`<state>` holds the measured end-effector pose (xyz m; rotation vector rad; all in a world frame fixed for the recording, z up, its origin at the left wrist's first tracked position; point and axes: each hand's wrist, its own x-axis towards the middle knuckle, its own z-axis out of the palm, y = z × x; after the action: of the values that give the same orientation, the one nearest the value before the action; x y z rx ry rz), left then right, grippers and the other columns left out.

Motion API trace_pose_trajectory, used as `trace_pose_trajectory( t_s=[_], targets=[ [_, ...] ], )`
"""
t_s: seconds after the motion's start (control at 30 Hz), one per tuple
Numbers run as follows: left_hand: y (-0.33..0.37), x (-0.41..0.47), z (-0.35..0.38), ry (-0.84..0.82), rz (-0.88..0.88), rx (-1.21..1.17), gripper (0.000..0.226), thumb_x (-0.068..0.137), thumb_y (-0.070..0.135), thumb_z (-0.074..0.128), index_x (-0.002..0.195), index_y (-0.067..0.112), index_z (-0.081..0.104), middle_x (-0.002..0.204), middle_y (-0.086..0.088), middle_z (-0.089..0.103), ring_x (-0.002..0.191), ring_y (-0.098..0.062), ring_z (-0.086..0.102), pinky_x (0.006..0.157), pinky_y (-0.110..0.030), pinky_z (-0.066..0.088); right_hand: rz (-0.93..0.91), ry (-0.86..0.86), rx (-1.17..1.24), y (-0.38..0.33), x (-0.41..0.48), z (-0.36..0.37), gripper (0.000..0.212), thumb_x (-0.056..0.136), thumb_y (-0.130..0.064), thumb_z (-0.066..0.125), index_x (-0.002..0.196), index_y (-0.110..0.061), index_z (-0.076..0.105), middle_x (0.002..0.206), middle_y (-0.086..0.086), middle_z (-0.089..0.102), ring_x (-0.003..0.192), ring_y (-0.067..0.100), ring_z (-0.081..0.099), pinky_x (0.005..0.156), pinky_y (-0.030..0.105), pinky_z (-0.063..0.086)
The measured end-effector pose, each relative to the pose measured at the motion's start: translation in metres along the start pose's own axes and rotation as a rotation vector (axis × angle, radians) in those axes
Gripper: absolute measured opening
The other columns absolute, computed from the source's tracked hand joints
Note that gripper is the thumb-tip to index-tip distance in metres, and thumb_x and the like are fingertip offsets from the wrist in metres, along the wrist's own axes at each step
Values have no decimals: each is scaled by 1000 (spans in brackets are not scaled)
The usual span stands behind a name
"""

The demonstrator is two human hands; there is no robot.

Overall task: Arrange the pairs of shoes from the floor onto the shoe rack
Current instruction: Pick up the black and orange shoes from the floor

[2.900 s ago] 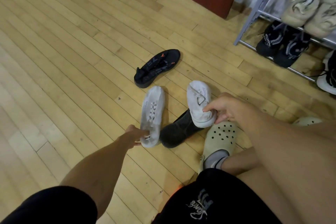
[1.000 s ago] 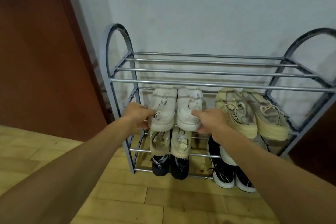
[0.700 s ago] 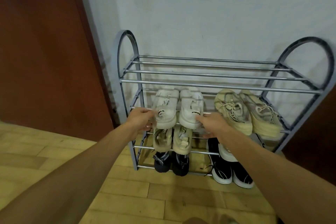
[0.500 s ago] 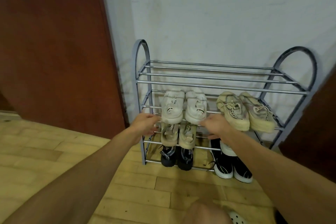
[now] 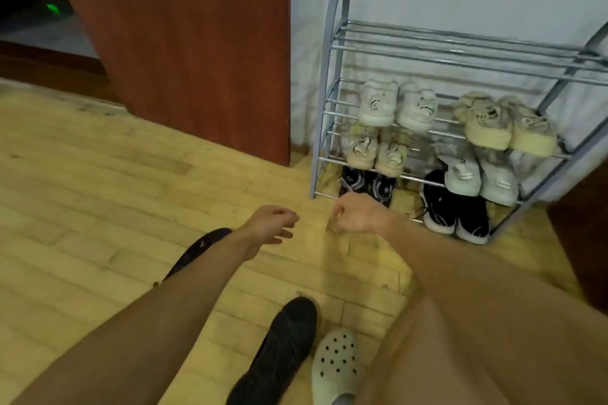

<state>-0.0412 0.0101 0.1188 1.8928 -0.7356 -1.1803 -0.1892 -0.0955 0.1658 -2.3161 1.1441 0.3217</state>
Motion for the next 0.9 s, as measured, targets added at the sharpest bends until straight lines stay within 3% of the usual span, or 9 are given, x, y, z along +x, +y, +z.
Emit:
trace_pose_trajectory(
  t_s=[0.17,0.3,0.37,0.47,0.53,0.67,0.8,0.9],
  targets=[
    [-110,-27,11,1,-178,-2,32,93,29,55,119,11,60,121,-7,63,108,-23,60,93,-35,44,-22,-146,-80,-11,-4,91,46,86,-17,68,130,-9,56,126,7,59,114,26,57,92,31,50],
    [-196,-54,30,0,-361,70,48,91,29,59,134,9,52,125,-7,58,105,-21,54,81,-27,43,-92,-233,-147,-17,-6,123,50,86,-22,68,133,-12,54,130,10,57,115,27,55,95,34,48],
    [-226,-63,37,-44,-457,101,54,94,29,55,143,11,41,139,-9,49,114,-22,50,86,-29,38,-122,-220,-87,-20,-5,122,51,87,-22,68,135,-14,53,134,7,55,120,25,53,91,28,43],
    [-262,-72,42,-68,-587,49,62,96,28,51,150,12,25,149,-10,38,133,-28,41,96,-34,36,-108,-231,-129,-17,-3,131,53,85,-21,69,135,-13,52,134,9,55,119,27,54,89,29,45],
    [-284,-71,43,-26,-602,98,67,93,29,56,150,11,26,148,-12,37,132,-32,42,102,-39,43,-84,-257,-203,-14,-3,138,58,84,-23,70,137,-11,48,134,11,53,119,29,54,92,35,48],
    [-294,-71,48,38,-607,149,64,87,24,65,142,8,35,134,-15,49,118,-32,53,85,-36,51,-56,-263,-223,-5,1,140,62,84,-24,69,139,-11,44,137,12,52,121,31,53,96,39,48],
    [-290,-73,45,-194,-666,14,37,87,13,64,122,14,51,117,-8,54,107,-25,53,79,-39,54,-28,-272,-239,3,3,137,59,85,-26,69,137,-11,46,138,12,52,123,30,51,100,41,46],
    [-286,-73,35,-232,-648,-31,42,82,9,69,117,22,49,122,-6,47,116,-27,49,71,-36,57,-36,-283,-229,0,5,137,58,84,-27,69,137,-13,47,138,10,51,122,30,52,98,40,47]
  ],
)
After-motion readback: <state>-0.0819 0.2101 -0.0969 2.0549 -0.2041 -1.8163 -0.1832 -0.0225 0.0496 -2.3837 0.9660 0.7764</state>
